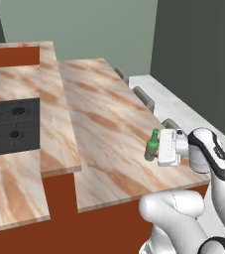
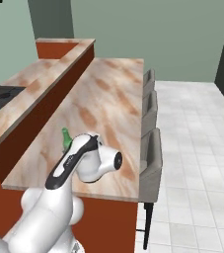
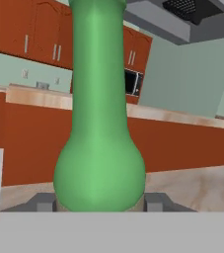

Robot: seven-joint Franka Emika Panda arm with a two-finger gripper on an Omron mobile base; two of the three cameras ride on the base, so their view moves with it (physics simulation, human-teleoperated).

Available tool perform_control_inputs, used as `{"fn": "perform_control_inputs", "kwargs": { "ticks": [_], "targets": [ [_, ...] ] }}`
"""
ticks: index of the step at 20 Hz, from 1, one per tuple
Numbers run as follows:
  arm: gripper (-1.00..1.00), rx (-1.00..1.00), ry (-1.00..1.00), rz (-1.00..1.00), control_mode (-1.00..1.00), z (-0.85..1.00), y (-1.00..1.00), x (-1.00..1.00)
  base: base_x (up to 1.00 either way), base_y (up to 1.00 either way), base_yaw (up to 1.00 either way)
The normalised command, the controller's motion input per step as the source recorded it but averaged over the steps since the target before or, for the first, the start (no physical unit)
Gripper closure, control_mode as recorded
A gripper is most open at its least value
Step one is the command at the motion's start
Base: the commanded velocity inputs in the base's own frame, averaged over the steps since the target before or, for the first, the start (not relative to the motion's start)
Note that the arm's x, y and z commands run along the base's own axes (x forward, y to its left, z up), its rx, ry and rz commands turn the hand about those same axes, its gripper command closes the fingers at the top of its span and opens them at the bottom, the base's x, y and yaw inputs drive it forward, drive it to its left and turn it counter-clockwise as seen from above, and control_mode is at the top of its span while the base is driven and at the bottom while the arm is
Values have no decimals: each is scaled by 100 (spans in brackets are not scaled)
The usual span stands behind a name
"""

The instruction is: Get the candle and the beer from the cabinet and move them to the dining counter.

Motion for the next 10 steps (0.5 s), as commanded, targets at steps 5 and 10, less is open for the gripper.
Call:
{"fn": "perform_control_inputs", "kwargs": {
  "ticks": [5, 10],
  "targets": [
    [100, 0, 0, 0, -100, -18, 0, 34, 0, 0, 0],
    [100, 0, 0, 0, -100, -23, 1, 31, 0, 0, 0]
  ]
}}
